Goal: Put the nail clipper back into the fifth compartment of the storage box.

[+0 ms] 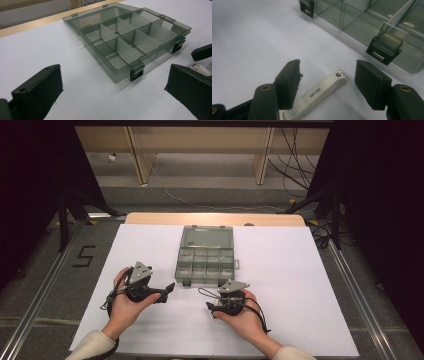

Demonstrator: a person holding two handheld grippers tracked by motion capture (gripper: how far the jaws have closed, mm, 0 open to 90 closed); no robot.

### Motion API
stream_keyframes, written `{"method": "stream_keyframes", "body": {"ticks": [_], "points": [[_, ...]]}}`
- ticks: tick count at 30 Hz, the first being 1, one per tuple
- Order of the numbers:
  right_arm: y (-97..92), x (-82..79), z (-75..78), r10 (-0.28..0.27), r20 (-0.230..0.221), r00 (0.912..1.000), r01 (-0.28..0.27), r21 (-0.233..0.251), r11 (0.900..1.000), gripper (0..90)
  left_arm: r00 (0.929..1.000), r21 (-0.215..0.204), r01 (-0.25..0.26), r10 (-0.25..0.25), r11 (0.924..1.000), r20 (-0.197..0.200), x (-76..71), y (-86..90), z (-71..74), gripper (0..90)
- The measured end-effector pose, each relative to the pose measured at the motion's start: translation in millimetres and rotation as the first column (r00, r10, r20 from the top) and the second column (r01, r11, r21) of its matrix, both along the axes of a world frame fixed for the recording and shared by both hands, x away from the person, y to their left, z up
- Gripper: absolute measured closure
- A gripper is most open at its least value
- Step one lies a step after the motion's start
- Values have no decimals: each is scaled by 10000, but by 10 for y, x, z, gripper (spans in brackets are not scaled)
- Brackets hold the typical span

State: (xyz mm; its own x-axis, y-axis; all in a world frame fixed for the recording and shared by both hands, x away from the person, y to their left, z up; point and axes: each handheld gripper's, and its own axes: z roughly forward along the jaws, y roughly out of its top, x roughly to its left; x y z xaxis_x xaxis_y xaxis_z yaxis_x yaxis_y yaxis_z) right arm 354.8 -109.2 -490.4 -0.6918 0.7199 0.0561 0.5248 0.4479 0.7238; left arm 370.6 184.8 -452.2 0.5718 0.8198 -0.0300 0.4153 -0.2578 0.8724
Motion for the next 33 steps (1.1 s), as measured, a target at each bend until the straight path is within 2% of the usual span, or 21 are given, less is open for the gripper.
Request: {"method": "stream_keyframes", "body": {"ticks": [1,2,3,4,5,6,7,8,9,11,13,14,16,18,21,28,31,32,33], "points": [[0,0,0,0,0,10000,0,0,10000,389,10000,-6,-8,8,10000,-1,0,0,0,0],[15,-12,5,-109,-251,9996,110,6,9999,394,10000,-13,-11,11,10000,0,0,0,0,0],[12,-1,-12,-8,-3,10000,8,-162,9999,398,10000,7,-46,46,10000,19,-2,0,2,0],[31,-16,-8,-151,-289,9995,148,-85,9999,400,10000,28,-40,40,10000,19,-2,3,3,0],[32,-8,-21,-56,-146,9999,53,-248,9997,403,10000,23,-48,48,10000,18,-2,3,3,0],[49,-14,-38,-193,-46,9998,193,-176,9997,405,10000,37,-46,46,10000,22,1,7,3,0],[54,-24,-18,-202,-294,9994,193,-309,9993,411,10000,-43,-81,81,10000,-17,2,6,1,0],[64,-22,-27,-245,-75,9997,243,-316,9992,412,10000,-46,-92,92,9999,-17,3,9,3,0],[68,-30,-16,-255,-184,9995,247,-416,9988,419,9999,-49,-107,106,9999,-14,4,11,3,0],[70,-31,-29,-194,123,9997,202,-682,9975,438,9999,-43,-117,117,9999,-20,5,13,0,0],[92,-54,-30,-355,92,9993,361,-775,9963,447,10000,-24,-80,80,10000,-16,7,14,-2,0],[107,-66,-20,-503,-74,9987,496,-730,9961,454,9999,-33,-114,114,9999,-25,4,9,-2,0],[115,-60,-25,-460,135,9989,470,-913,9947,474,10000,-44,-95,95,9999,-10,3,6,-1,0],[130,-71,-13,-646,-60,9979,639,-860,9942,489,10000,-41,-82,82,10000,-10,4,6,-2,0],[134,-69,-11,-665,-51,9978,658,-889,9939,509,10000,-76,-77,77,9999,-24,8,8,-5,0],[130,-45,3,-613,-33,9981,607,-1040,9927,634,9999,-35,-138,138,9999,35,4,17,5,0],[126,-33,20,-601,-235,9979,573,-1060,9927,687,9999,-69,-170,170,9998,8,3,20,4,0],[119,-16,11,-507,-65,9987,497,-1095,9927,715,9999,-84,-172,172,9998,14,1,20,5,0],[119,-16,20,-608,-235,9979,580,-1030,9930,737,9998,-83,-179,180,9998,29,0,21,7,0]]}}
